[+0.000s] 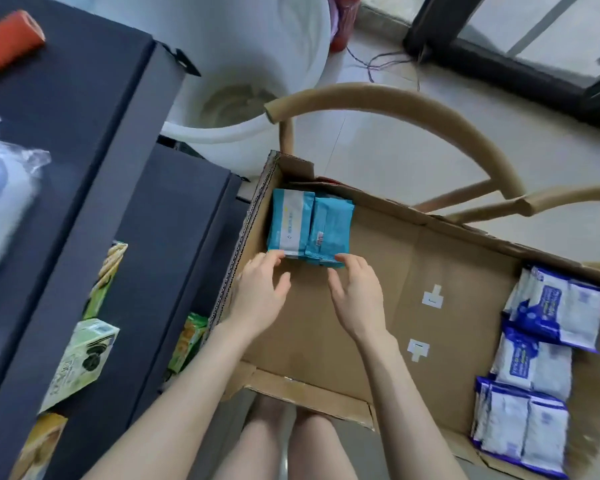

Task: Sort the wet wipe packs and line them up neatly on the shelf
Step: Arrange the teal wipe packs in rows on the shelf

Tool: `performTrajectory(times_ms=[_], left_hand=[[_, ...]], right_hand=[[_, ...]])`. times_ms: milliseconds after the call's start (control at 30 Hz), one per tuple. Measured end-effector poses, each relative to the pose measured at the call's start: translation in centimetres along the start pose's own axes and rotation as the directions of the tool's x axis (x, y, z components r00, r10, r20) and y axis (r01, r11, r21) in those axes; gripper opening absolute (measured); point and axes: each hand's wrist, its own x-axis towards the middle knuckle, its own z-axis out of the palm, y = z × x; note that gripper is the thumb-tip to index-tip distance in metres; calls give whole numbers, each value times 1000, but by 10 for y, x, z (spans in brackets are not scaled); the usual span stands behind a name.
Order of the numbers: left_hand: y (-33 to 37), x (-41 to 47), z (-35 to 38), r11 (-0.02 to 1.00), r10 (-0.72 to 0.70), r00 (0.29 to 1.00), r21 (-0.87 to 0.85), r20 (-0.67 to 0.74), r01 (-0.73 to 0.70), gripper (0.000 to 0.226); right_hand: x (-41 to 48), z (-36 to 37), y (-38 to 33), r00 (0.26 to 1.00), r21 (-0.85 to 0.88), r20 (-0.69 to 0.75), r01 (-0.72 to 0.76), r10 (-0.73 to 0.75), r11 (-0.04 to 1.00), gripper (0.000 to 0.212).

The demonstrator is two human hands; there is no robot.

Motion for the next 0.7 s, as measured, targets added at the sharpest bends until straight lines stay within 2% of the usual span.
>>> performTrajectory(times_ms=[200,367,467,600,700], left_hand=[[-23,64,53,988,-140,989,-79,-53,135,54],[-29,98,85,962,-263,938,-134,-225,238,64],[-31,108,98,951,-302,903,-164,-307,263,62],[-32,111,103,950,-295,870,-224,-396,220,48],[-33,112,103,904,-361,840,-372,-405,209,44]], right_hand=[[59,39,26,994,92,-45,-100,105,991,35],[92,65,39,975,132,-145,-152,171,980,53],[104,74,45,957,204,-164,-204,238,958,63],[115,78,51,941,259,-170,-245,294,934,65],[119,73,51,922,372,-106,-311,372,875,60]])
